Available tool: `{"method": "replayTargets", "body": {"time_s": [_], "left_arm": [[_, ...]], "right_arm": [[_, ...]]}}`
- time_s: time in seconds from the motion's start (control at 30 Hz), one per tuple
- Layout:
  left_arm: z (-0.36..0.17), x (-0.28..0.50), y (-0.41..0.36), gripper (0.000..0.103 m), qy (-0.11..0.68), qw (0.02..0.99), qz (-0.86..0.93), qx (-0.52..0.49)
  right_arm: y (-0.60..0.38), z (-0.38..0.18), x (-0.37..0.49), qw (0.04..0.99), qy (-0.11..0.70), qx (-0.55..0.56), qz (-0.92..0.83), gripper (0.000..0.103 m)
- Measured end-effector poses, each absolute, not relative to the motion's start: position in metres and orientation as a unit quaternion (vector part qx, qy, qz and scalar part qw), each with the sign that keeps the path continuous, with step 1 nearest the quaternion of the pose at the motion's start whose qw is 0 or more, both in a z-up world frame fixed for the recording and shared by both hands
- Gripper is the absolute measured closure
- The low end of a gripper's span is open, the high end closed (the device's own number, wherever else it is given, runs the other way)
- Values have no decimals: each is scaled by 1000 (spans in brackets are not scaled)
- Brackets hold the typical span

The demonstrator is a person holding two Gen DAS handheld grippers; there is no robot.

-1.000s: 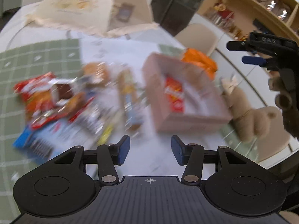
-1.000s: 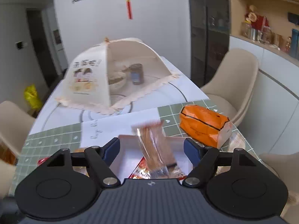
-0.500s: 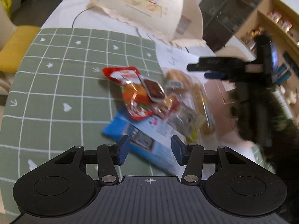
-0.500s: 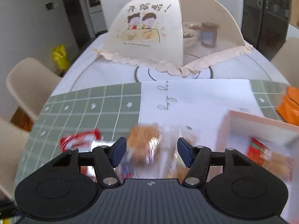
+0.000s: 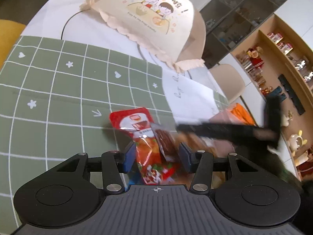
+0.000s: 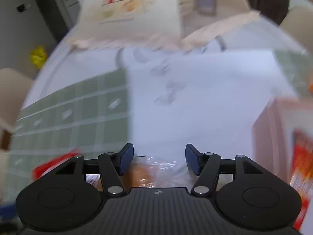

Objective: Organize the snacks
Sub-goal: 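Grasp a small orange candy packet with the left tool while the right tool grasps white snack packets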

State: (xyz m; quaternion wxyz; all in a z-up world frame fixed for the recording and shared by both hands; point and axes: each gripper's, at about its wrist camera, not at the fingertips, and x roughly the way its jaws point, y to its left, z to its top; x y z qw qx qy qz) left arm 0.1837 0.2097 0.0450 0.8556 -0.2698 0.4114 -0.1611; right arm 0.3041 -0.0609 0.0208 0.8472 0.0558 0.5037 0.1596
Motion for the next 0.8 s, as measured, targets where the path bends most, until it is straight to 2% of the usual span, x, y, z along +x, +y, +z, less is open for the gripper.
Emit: {"method": "replayTargets", "body": {"time_s": [0.07,0.13,0.23,0.27,0.3,0.33,0.5,0.8], "left_arm": [[45,185,203,50,416,859,-145,-259],[50,176,192,50,412,866,-137,-247],[54,159,173,50,419,862,-140,-249],[54,155,165,50,425,860,-142,-243],[56,150,158,50,429,861,-141,-232],[57,146,150,50,432,864,-138,-221],[64,127,123,50,432,871,-115,-206],[78,112,65,50,433,878,-108,-176]], "right_arm": [[-60,34,284,846,497,37,187,44],[-67,50,265,873,455,-1,176,43],[-81,52,246,889,430,-53,151,43],[-87,48,240,883,440,-49,154,49],[-92,44,233,878,449,-44,160,61],[-96,42,227,878,448,-43,164,63],[-104,38,189,889,420,-42,177,63],[-157,30,121,868,449,-5,213,64]]}}
